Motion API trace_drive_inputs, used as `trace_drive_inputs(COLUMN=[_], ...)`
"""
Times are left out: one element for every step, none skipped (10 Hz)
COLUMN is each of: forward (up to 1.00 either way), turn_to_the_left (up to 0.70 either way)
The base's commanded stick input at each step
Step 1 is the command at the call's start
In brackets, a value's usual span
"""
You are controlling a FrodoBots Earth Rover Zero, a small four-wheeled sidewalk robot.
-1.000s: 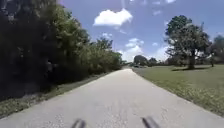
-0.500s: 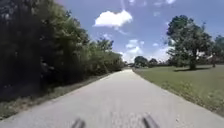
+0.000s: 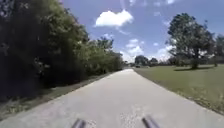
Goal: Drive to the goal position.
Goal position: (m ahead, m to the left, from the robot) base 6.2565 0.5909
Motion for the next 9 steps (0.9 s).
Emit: trace_drive_inputs(forward=[0.50,0.50,0.50,0.50,0.50,0.50,0.50,0.50,0.50], turn_to_the_left=[-0.31,-0.50,-0.50,-0.23,0.00,0.00,0.00,0.00,0.00])
